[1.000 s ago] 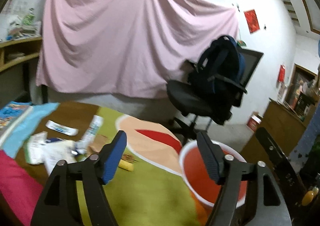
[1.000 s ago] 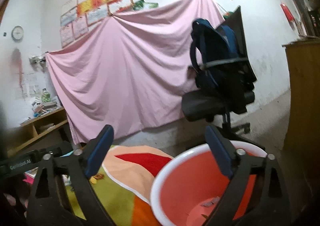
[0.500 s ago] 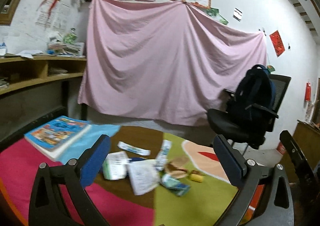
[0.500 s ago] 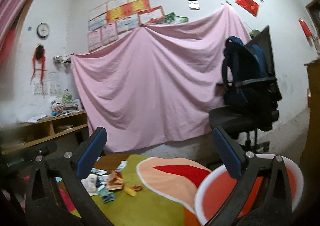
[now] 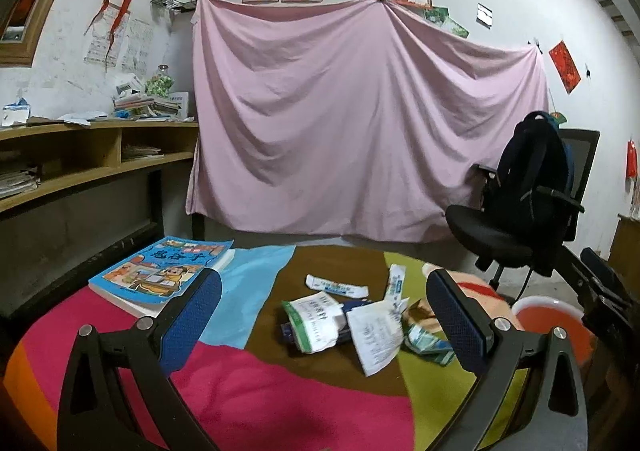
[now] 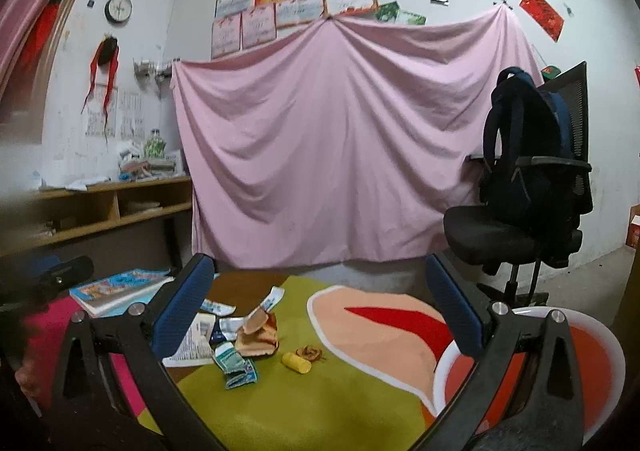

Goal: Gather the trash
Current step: 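Move both open tools back over the table, then grasp the green-blue carton with the right tool while the left tool grasps a white paper strip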

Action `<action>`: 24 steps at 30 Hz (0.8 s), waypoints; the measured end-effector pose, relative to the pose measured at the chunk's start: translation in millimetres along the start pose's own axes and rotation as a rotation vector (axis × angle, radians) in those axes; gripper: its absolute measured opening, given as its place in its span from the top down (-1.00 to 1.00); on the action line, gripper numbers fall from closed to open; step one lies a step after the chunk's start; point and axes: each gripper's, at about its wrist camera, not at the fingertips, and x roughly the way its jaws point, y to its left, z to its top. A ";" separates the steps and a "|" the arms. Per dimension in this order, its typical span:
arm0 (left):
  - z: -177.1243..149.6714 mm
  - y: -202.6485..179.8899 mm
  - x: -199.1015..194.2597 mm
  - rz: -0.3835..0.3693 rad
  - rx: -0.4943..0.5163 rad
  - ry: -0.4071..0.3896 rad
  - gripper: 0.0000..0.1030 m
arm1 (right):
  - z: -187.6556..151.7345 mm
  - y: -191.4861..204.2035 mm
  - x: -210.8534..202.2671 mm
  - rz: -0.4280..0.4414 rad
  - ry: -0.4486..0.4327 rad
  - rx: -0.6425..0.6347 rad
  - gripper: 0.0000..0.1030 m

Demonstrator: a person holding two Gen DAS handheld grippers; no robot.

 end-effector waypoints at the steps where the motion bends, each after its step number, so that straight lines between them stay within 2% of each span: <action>1: -1.2 0.7 1.8 0.000 -0.001 0.008 -0.95 | -1.6 1.2 3.7 0.000 0.012 -0.005 -1.00; 7: -7.6 8.8 15.0 -0.011 -0.033 0.080 -0.95 | -12.4 8.0 27.7 0.027 0.124 -0.035 -1.00; 12: -9.3 10.5 28.2 -0.052 -0.040 0.146 -0.89 | -20.8 8.4 52.0 0.082 0.244 -0.034 -1.00; 16: -11.3 8.4 40.0 -0.101 -0.037 0.220 -0.44 | -29.1 8.4 64.6 0.140 0.327 -0.018 -1.00; 20: -15.9 6.8 52.0 -0.155 -0.042 0.308 -0.07 | -37.1 13.3 74.4 0.199 0.414 -0.028 -0.75; 24: -18.8 1.3 59.6 -0.194 -0.038 0.374 0.25 | -44.0 21.7 81.2 0.249 0.487 -0.059 -0.62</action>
